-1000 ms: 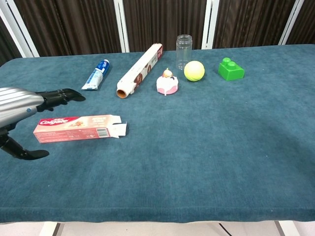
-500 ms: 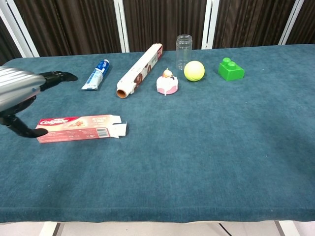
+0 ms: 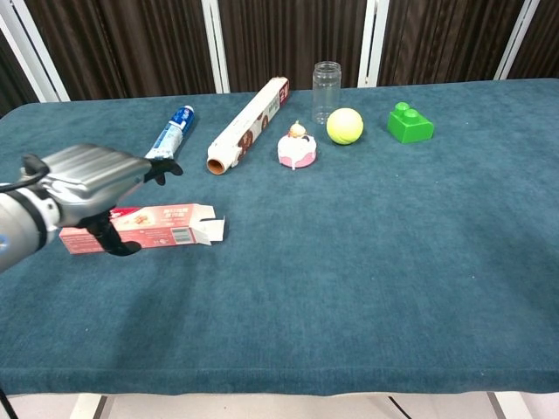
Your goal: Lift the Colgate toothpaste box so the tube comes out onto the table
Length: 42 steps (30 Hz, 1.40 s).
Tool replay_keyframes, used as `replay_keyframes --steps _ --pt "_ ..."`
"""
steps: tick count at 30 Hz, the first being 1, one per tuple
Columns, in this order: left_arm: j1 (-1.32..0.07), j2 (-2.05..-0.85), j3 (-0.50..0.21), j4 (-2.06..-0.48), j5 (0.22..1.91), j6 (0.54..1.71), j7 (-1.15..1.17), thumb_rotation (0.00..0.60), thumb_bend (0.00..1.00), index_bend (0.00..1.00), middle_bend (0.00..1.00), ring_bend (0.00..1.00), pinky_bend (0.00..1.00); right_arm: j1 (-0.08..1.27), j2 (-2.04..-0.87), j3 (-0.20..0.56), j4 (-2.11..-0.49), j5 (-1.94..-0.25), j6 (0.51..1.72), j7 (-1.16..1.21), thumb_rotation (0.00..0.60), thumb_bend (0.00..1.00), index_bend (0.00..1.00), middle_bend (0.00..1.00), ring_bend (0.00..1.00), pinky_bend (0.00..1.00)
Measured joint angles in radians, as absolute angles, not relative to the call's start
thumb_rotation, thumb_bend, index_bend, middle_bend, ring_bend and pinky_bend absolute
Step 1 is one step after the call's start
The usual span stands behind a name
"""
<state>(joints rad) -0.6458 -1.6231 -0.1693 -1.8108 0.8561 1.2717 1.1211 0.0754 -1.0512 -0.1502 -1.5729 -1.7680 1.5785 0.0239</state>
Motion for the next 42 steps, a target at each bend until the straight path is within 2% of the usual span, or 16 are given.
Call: replay_keyframes --steps 10,21,30,38,42 --pt "-0.69 -1.707 -0.19 -1.701 0.797 1.3 1.111 0.6 0.27 0.21 0.26 0.99 1.0 0.076 -1.047 -0.149 -1.584 -1.784 1.545 0.005 0.6 0.19 0.07 0.0 0.0 0.13" --pt "-0.716 -1.731 -0.19 -1.647 0.719 1.326 1.142 0.6 0.26 0.26 0.32 0.99 1.0 0.077 -1.046 -0.145 -1.592 -1.786 1.517 -0.01 0.6 0.19 0.07 0.0 0.0 0.13" --pt "-0.724 -1.748 -0.184 -1.598 0.704 1.326 1.114 0.6 0.27 0.35 0.43 1.0 1.0 0.078 -1.044 -0.144 -1.598 -1.788 1.497 -0.019 0.6 0.19 0.07 0.0 0.0 0.13" --pt "-0.723 -1.754 -0.179 -1.569 0.7 1.32 1.082 0.6 0.28 0.49 0.57 1.0 1.0 0.079 -1.043 -0.142 -1.604 -1.786 1.482 -0.027 0.6 0.19 0.07 0.0 0.0 0.13" --pt "-0.721 -1.748 -0.175 -1.572 0.706 1.325 1.077 0.6 0.28 0.51 0.59 1.0 1.0 0.079 -1.042 -0.142 -1.606 -1.787 1.479 -0.029 0.6 0.19 0.07 0.0 0.0 0.13"
